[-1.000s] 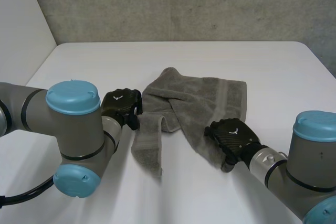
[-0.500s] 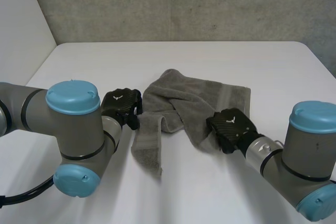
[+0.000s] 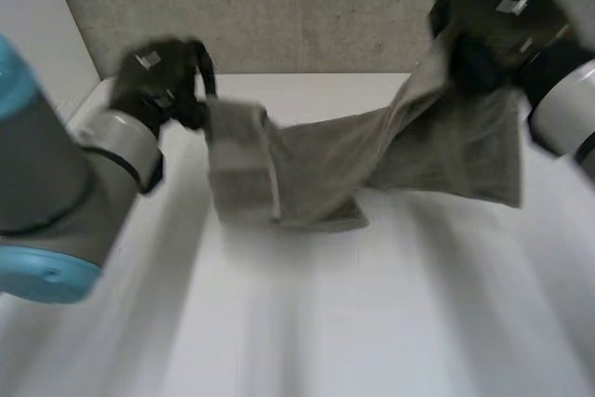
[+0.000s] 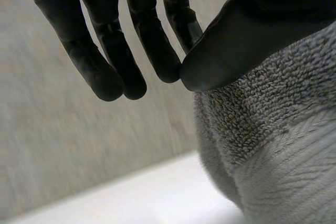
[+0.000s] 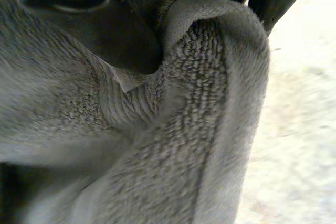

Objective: Fold the towel.

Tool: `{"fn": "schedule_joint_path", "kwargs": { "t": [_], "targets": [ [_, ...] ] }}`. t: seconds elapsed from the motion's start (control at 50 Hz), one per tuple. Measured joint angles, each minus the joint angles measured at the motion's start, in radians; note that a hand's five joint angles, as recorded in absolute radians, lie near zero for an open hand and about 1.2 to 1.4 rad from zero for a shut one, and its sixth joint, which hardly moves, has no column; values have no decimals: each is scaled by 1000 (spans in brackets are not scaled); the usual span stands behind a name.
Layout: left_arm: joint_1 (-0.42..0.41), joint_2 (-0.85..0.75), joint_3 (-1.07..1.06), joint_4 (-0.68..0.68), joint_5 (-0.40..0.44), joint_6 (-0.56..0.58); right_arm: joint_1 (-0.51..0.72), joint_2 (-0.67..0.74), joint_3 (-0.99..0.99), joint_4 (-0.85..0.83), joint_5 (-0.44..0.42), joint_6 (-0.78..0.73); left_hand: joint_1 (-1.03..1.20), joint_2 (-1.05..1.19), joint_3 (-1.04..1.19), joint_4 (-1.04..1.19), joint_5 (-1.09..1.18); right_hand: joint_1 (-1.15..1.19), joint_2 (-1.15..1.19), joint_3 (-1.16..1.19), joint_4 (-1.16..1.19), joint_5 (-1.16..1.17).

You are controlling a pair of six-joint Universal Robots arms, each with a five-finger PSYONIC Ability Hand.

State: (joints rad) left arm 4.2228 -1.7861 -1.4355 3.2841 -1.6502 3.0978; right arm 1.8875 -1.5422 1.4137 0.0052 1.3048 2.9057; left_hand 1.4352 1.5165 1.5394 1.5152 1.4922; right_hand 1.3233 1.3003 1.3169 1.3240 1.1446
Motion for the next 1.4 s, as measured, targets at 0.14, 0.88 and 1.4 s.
{"fn": "schedule_joint_path", "kwargs": {
  "t": [0.14,0.88,1.4],
  "targets": [
    [79,114,33,-40,88,-1,-117,-14,-154,158,-2,28,15,0,0,0,0,0,0,16,11,0],
    [80,-468,284,-179,106,200,-88,518,-156,46,113,-58,-1025,-1097,-1147,-1101,-1120,2,0,18,19,4],
    [54,-605,367,-15,-61,348,-80,518,-102,46,110,-103,-967,-1057,-1070,-1049,-1017,3,0,18,19,4]
  ]
}}
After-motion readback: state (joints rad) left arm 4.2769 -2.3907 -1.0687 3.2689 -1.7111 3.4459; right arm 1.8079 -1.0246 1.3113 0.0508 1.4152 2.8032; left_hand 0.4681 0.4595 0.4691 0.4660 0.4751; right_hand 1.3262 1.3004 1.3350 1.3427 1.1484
